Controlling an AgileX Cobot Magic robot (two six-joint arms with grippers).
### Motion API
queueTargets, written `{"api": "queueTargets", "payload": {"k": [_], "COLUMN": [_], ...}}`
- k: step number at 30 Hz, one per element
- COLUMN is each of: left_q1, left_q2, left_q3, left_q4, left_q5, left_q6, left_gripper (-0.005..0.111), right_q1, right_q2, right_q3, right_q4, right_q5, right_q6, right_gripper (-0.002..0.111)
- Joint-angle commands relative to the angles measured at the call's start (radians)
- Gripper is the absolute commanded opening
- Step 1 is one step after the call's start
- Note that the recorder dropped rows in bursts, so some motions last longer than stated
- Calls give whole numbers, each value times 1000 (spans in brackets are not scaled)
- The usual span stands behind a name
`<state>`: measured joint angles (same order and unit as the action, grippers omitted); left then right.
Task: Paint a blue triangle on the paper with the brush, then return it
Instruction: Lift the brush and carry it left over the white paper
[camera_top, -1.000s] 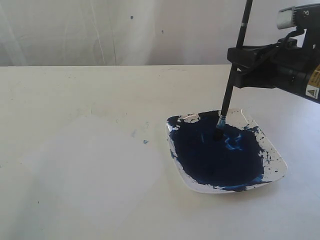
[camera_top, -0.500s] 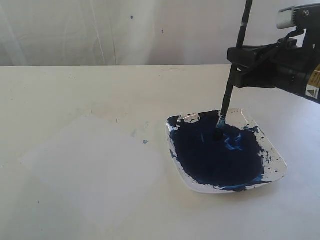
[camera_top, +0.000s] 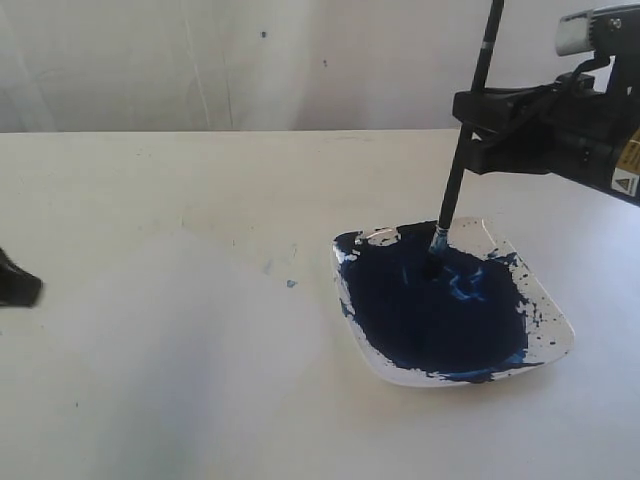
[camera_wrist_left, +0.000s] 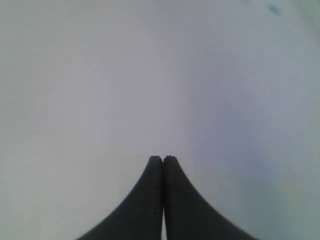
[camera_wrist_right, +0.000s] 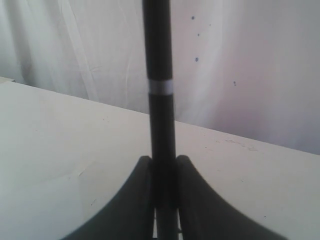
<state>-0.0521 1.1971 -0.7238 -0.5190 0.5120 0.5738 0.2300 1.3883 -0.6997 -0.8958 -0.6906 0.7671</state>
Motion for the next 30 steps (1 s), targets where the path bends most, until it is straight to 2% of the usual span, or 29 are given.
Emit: {"api": "queueTargets", "payload": {"k": [1, 5, 9, 13, 21, 26, 30], "left_q1": [-5, 19, 30, 30, 30, 30, 30], "left_q2": [212, 380, 463, 474, 474, 474, 474], "left_q3": [-76, -137, -145, -147, -162, -162, -162], "left_q4": [-440, -309, -307, -254, -109, -100, -96], "left_q5": [238, 257, 259, 192, 76, 35, 2], "left_q6": [539, 463, 449, 487, 452, 450, 383], "left_gripper": [0, 0, 0, 0, 0, 0, 0], "right_q1": [-3, -4, -4, -4, -4, -4, -4], "right_q2": [0, 0, 0, 0, 0, 0, 0], "right_q3": [2, 2, 2, 2, 2, 2, 2], "right_q4": [0, 2, 2, 2, 2, 2, 2], "right_q5": [-14, -13, -14, -14, -13, 52, 67], "right_q6": [-4, -4, -4, -4, -4, -36, -38], "right_gripper": [0, 0, 0, 0, 0, 0, 0]}}
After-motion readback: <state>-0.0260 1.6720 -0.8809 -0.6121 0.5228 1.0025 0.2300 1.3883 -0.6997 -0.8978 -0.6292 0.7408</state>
